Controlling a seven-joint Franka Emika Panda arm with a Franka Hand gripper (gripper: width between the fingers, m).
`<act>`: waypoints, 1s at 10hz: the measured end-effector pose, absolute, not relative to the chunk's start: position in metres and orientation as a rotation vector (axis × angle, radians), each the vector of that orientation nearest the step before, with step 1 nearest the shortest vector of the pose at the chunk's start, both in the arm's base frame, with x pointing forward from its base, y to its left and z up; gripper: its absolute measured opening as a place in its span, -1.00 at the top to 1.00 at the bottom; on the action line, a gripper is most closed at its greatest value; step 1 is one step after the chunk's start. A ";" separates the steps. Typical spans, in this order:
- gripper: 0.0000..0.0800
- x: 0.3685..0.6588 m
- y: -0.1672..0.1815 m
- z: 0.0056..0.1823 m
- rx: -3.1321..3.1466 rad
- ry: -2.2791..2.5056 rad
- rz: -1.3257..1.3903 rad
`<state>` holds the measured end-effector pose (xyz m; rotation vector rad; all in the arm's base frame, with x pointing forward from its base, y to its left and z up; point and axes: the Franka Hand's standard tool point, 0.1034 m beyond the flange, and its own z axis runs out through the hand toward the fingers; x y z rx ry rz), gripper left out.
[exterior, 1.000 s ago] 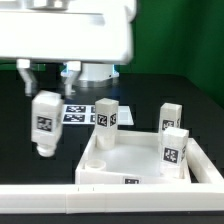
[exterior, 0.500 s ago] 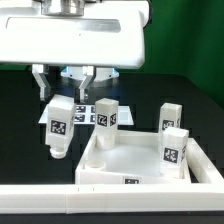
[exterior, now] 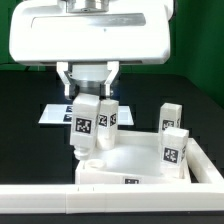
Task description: Assemble square table
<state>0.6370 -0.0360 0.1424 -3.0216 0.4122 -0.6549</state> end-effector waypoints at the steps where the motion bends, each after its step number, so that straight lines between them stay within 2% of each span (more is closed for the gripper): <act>1: 0.29 0.637 -0.036 0.142 -3.022 0.411 -0.654; 5: 0.29 0.623 -0.020 0.136 -3.012 0.395 -0.711; 10: 0.29 0.621 -0.018 0.132 -3.013 0.394 -0.712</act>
Offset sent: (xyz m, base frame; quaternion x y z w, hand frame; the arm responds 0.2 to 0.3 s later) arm -0.0251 0.0324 -0.0016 0.0613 0.0352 0.0475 0.9964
